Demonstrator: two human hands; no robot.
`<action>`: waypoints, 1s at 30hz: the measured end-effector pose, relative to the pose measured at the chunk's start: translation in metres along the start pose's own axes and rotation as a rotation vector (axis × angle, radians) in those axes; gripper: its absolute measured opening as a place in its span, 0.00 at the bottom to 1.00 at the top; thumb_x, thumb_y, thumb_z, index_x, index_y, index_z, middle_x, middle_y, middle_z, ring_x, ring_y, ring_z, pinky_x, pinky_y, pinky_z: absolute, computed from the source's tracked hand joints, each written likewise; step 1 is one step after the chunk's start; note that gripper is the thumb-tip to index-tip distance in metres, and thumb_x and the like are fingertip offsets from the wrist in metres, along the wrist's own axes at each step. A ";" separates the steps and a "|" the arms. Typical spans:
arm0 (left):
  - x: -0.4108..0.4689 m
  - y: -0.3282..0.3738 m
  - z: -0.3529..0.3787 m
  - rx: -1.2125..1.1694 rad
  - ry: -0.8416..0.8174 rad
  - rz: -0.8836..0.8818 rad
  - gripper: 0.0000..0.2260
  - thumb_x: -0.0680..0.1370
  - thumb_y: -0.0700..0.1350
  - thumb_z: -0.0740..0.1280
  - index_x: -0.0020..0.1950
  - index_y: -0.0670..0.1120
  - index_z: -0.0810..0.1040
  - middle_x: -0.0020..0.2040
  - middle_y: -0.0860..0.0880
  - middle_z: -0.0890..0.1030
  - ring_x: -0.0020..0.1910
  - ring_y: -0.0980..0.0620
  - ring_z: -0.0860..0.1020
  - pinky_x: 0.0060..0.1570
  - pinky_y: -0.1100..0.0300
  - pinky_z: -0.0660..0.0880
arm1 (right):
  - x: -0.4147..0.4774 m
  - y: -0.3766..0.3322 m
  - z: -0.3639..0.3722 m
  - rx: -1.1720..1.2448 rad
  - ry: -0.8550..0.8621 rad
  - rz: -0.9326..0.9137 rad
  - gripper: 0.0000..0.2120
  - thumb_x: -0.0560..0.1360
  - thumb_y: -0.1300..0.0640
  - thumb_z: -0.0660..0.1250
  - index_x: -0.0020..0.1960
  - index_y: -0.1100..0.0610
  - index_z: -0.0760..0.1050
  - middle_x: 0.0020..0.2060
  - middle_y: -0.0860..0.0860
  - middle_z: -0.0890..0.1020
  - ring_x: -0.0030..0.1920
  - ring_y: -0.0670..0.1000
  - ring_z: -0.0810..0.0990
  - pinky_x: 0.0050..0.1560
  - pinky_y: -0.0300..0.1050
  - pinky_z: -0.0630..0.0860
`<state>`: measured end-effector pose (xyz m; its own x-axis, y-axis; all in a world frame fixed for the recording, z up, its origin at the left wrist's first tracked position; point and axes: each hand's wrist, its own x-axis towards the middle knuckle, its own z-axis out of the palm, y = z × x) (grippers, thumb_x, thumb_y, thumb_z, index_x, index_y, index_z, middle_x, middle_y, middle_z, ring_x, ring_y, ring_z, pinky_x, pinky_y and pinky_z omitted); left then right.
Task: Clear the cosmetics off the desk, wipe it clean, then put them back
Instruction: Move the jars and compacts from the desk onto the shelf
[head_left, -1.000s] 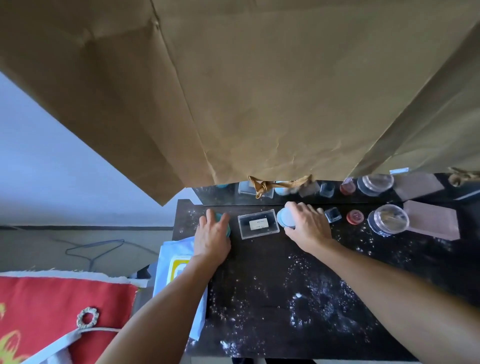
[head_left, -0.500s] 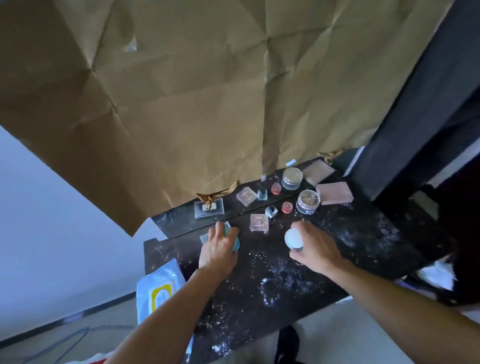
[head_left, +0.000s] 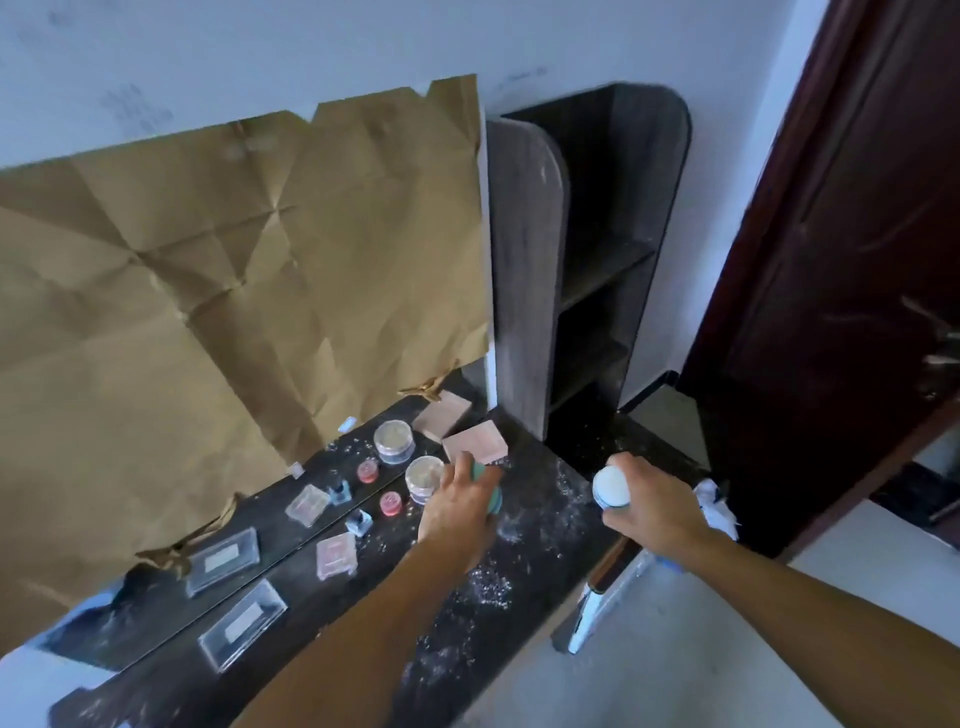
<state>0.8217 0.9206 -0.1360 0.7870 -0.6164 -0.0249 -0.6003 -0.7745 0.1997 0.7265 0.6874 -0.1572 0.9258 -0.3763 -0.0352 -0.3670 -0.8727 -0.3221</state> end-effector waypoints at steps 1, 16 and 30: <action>0.012 0.018 0.003 -0.004 0.000 0.012 0.25 0.76 0.48 0.67 0.70 0.52 0.63 0.67 0.45 0.62 0.65 0.43 0.65 0.59 0.50 0.73 | 0.004 0.019 -0.009 0.007 -0.001 0.019 0.27 0.66 0.47 0.71 0.62 0.49 0.68 0.53 0.49 0.78 0.51 0.54 0.79 0.44 0.43 0.70; 0.158 0.165 0.054 -0.054 -0.054 0.035 0.26 0.76 0.46 0.67 0.71 0.55 0.61 0.69 0.47 0.59 0.66 0.45 0.64 0.63 0.53 0.71 | 0.129 0.188 -0.056 0.046 -0.068 0.049 0.29 0.69 0.48 0.69 0.67 0.51 0.64 0.59 0.53 0.75 0.55 0.58 0.78 0.52 0.52 0.76; 0.284 0.150 0.086 -0.056 -0.141 -0.058 0.26 0.75 0.45 0.66 0.71 0.54 0.63 0.66 0.46 0.61 0.64 0.45 0.66 0.57 0.52 0.75 | 0.307 0.180 -0.017 -0.077 -0.077 -0.185 0.31 0.73 0.47 0.68 0.72 0.52 0.62 0.58 0.55 0.76 0.57 0.56 0.75 0.53 0.51 0.76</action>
<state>0.9427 0.6169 -0.1976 0.7897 -0.5880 -0.1748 -0.5428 -0.8025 0.2477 0.9434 0.4098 -0.2102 0.9812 -0.1850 -0.0557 -0.1932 -0.9470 -0.2566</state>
